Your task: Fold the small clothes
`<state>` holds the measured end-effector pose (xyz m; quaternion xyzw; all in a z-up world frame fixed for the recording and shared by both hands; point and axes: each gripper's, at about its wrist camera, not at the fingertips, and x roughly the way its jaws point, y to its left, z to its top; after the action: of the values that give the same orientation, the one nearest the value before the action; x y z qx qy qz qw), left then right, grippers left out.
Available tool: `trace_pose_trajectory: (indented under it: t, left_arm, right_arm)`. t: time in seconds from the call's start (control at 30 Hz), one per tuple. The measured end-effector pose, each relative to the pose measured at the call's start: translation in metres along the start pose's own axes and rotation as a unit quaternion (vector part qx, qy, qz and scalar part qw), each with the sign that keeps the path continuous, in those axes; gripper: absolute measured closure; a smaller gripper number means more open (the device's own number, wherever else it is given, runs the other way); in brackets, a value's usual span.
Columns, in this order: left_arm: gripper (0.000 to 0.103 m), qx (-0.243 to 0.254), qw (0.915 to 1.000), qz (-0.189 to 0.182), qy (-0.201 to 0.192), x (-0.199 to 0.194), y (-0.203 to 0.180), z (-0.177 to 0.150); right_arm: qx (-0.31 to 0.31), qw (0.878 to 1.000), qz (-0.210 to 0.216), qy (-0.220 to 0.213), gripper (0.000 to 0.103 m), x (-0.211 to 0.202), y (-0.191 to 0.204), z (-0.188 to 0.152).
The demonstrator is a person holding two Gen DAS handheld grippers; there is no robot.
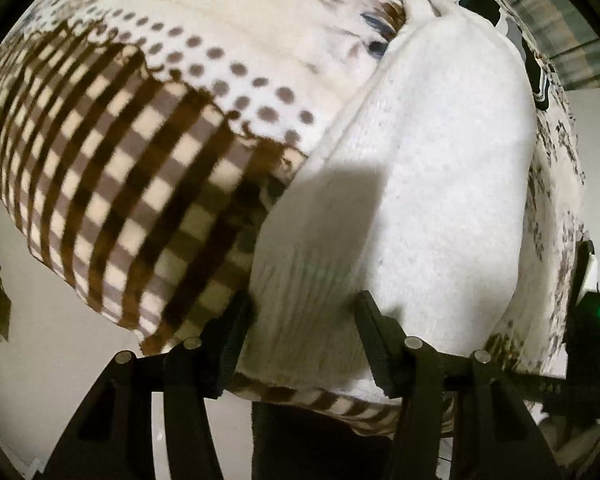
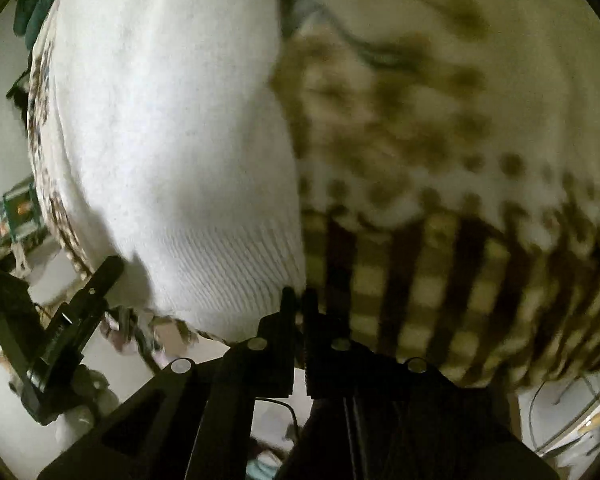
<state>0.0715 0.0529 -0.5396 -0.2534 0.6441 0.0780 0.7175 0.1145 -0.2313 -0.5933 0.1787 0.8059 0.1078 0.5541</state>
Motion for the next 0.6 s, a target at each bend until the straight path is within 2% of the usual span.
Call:
trace_pose_trajectory:
  t: [0.03,0.1,0.27,0.37,0.5,0.6]
  left_arm:
    - [0.056,0.001,0.9999,0.002,-0.010,-0.004,-0.001,-0.001]
    - [0.100,0.001,0.9995,0.009,-0.030,-0.015,-0.008,0.003]
    - [0.101,-0.055,0.9947,-0.031,-0.082,-0.047,0.016,0.005]
    - [0.101,-0.059,0.9940,-0.023,-0.090,-0.050,0.020,0.008]
    - [0.100,-0.066,0.9960,-0.001,-0.060,-0.008,0.033,0.008]
    - [0.096,-0.067,0.9975,-0.013,-0.019,0.015,0.031,0.013]
  right_arm:
    - [-0.008,1.000,-0.007,-0.006,0.101,-0.004,0.000,-0.008]
    - [-0.024,1.000,-0.017,-0.010,0.101,-0.009,0.002,-0.022]
    - [-0.052,0.998,-0.013,0.012,0.101,-0.005,0.011,-0.057]
    - [-0.062,0.998,-0.005,0.024,0.101,0.000,0.016,-0.066]
    - [-0.073,0.996,-0.020,0.039,0.101,0.029,0.023,-0.069]
    - [-0.066,0.997,-0.026,0.042,0.101,0.050,0.023,-0.056]
